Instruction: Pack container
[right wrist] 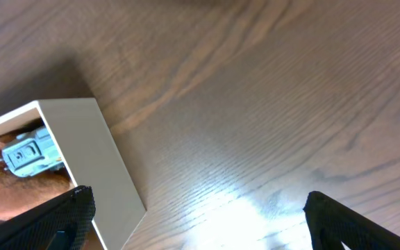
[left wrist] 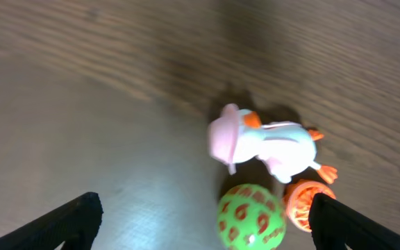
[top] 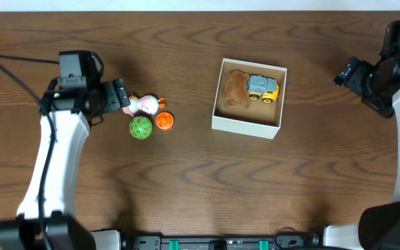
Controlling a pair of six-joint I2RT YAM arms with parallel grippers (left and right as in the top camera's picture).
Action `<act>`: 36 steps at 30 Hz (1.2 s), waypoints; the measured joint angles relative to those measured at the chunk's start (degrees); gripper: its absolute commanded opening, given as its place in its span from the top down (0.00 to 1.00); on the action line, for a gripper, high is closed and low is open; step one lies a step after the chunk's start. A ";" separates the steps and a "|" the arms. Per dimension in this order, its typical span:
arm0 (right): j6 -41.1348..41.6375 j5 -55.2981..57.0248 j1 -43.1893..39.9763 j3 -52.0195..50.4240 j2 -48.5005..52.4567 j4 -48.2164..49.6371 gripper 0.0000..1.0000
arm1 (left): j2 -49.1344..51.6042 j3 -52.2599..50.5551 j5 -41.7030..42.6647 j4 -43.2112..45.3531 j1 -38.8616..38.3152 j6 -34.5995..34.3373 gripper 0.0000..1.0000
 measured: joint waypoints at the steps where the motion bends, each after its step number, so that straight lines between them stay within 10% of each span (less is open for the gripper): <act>1: 0.39 -0.04 -0.02 -0.35 0.04 -0.02 0.01 | 1.81 0.15 1.92 0.94 0.02 0.94 0.10; 13: 1.27 -0.68 -0.02 -6.99 0.09 0.76 0.01 | 17.55 0.22 21.64 12.70 2.16 2.43 0.15; 36: 1.44 -0.68 -0.02 -9.27 0.15 1.73 0.01 | 24.50 1.90 18.27 10.03 3.23 2.34 0.42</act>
